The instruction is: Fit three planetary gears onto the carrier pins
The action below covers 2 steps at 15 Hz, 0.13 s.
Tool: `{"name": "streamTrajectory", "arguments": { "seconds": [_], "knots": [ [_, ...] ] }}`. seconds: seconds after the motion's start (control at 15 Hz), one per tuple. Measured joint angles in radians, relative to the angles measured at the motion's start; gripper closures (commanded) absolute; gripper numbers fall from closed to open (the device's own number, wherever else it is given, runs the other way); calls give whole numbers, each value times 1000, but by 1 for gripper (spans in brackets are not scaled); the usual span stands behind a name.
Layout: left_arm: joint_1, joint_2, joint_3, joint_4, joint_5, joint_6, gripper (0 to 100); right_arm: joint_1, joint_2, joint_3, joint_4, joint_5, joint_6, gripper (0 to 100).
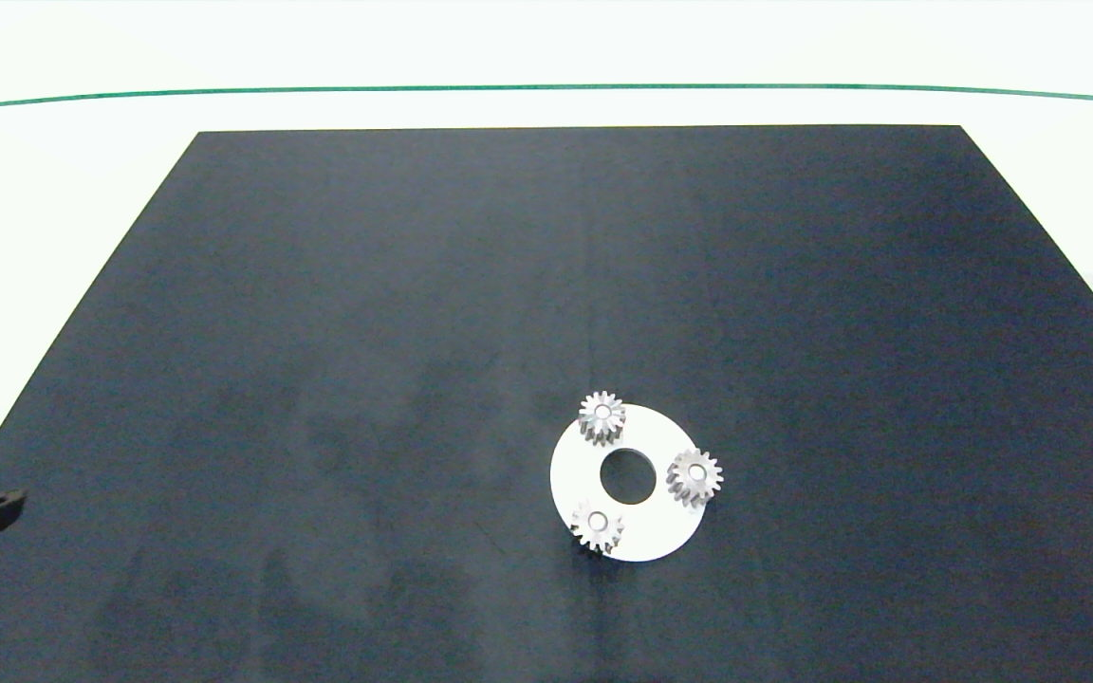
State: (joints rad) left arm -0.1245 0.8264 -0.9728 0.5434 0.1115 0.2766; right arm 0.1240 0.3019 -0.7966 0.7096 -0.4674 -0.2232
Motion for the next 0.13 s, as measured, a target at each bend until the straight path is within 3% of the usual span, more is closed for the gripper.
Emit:
{"name": "streamTrajectory", "arguments": {
  "seconds": [0.13],
  "knots": [
    [63, -168, 84, 14, -10, -10, 0, -41, -36, 6, 17, -1, 0, 0]
  ]
}}
